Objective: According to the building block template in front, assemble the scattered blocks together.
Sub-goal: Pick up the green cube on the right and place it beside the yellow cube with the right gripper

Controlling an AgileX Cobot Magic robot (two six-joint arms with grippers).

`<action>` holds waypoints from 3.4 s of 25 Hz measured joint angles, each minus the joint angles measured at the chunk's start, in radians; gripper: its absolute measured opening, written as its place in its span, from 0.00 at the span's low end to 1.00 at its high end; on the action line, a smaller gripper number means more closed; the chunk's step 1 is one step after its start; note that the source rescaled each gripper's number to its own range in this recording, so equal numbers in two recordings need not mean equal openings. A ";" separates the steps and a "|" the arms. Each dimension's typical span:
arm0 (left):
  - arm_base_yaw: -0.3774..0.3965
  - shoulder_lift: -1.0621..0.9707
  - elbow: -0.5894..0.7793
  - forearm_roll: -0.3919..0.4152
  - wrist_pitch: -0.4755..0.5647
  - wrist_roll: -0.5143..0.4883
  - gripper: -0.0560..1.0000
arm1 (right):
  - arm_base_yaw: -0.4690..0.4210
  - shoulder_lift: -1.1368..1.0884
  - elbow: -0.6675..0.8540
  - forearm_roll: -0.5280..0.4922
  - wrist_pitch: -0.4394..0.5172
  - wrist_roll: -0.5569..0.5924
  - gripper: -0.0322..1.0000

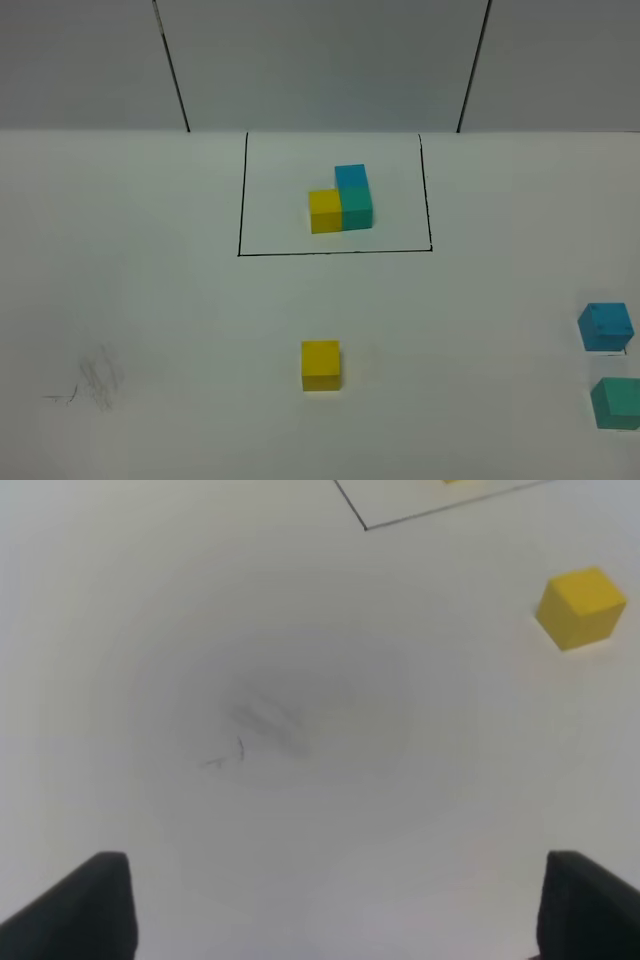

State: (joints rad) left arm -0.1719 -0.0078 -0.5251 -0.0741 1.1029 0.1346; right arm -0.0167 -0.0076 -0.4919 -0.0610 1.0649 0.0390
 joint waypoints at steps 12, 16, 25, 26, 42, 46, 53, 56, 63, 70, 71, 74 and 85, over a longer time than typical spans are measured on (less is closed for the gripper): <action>0.002 0.000 0.015 -0.013 -0.028 -0.013 0.62 | 0.000 0.000 0.000 0.000 0.000 0.000 0.04; 0.054 0.000 0.015 -0.013 -0.028 -0.013 0.54 | 0.000 0.000 0.000 0.000 0.000 0.000 0.04; 0.186 0.000 0.015 -0.013 -0.028 -0.013 0.39 | 0.000 0.000 0.000 0.000 0.000 0.000 0.04; 0.190 0.000 0.015 -0.013 -0.028 -0.013 0.38 | 0.000 0.000 0.000 0.000 0.000 0.000 0.04; 0.193 0.000 0.015 -0.013 -0.028 -0.013 0.34 | 0.000 0.000 0.000 0.000 0.000 0.000 0.04; 0.193 0.000 0.015 -0.013 -0.028 -0.013 0.33 | 0.000 0.000 0.000 0.000 0.000 0.000 0.04; 0.193 0.000 0.015 -0.013 -0.028 -0.013 0.33 | 0.000 0.000 0.000 -0.003 0.000 0.000 0.04; 0.193 0.000 0.015 -0.013 -0.028 -0.013 0.33 | 0.000 0.000 0.000 -0.003 0.000 0.000 0.04; 0.193 0.000 0.015 -0.013 -0.028 -0.013 0.33 | 0.000 0.000 0.000 -0.003 0.000 0.006 0.05; 0.193 0.000 0.016 -0.013 -0.028 -0.013 0.33 | 0.000 0.098 0.000 -0.003 0.000 0.016 0.46; 0.193 0.000 0.016 -0.013 -0.028 -0.013 0.33 | 0.000 0.133 -0.003 -0.003 -0.002 0.016 0.54; 0.193 0.000 0.016 -0.013 -0.028 -0.013 0.33 | 0.000 0.253 -0.041 -0.003 -0.019 0.016 0.83; 0.193 0.000 0.016 -0.013 -0.028 -0.013 0.33 | 0.000 0.788 -0.175 -0.053 -0.105 0.003 1.00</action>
State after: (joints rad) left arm 0.0212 -0.0078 -0.5091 -0.0876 1.0748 0.1214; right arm -0.0167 0.7808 -0.6673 -0.1143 0.9595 0.0419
